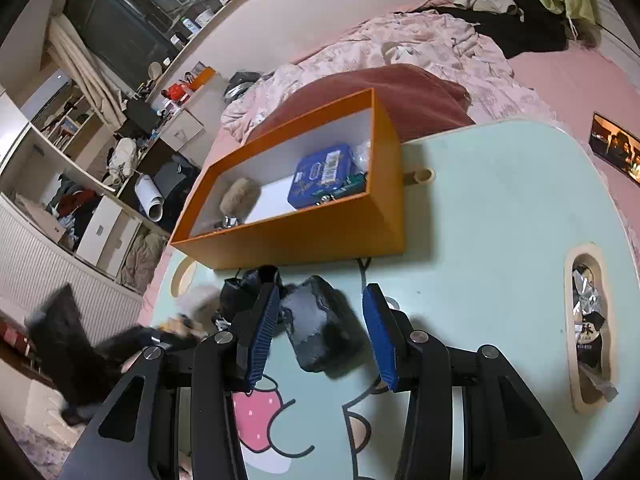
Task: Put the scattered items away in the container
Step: 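Grasp the white figurine keychain with the left gripper, place on table, then grasp the brown printed card box with the right gripper, place on table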
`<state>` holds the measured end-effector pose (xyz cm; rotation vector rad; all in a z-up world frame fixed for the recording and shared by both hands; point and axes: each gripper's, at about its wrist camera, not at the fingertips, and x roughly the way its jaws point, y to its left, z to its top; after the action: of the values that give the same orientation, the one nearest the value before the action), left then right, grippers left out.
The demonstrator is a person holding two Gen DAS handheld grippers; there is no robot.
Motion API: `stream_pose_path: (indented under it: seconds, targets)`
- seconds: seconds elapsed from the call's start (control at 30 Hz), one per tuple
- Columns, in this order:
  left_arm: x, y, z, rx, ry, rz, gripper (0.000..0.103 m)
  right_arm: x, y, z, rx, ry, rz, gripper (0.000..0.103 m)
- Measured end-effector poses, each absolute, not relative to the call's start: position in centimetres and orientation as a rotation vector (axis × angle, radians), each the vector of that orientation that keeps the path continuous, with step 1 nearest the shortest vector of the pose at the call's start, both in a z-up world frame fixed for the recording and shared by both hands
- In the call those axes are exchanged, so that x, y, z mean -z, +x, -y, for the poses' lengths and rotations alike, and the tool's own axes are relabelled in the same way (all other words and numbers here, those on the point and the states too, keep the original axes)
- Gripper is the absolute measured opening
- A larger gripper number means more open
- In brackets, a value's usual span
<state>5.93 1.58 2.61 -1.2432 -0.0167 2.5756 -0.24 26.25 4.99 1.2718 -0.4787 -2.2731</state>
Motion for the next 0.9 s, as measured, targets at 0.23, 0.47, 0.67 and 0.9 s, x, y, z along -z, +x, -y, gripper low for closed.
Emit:
stream_pose_path:
  seconds: [0.23, 0.47, 0.67, 0.9]
  targets:
    - [-4.5, 7.8, -0.5, -2.638, -1.101, 0.036, 0.072, -6.5, -0.4, -25.2, 2.252, 1.237, 0.446, 0.045]
    - [-5.8, 8.7, 3.5, -2.783, -1.1, 0.119, 0.091, -8.5, -3.6, -22.6, 2.094, 1.235, 0.484, 0.052]
    - [-3.1, 8.4, 5.3, -2.792, -1.277, 0.043, 0.091, -9.0, -8.4, -17.4, 1.949, 1.358, 0.448, 0.068]
    - [-1.4, 8.4, 4.2, -2.788, -1.32, -0.121, 0.091, -3.9, -12.0, -10.4, 1.717, 1.668, 0.34, 0.068]
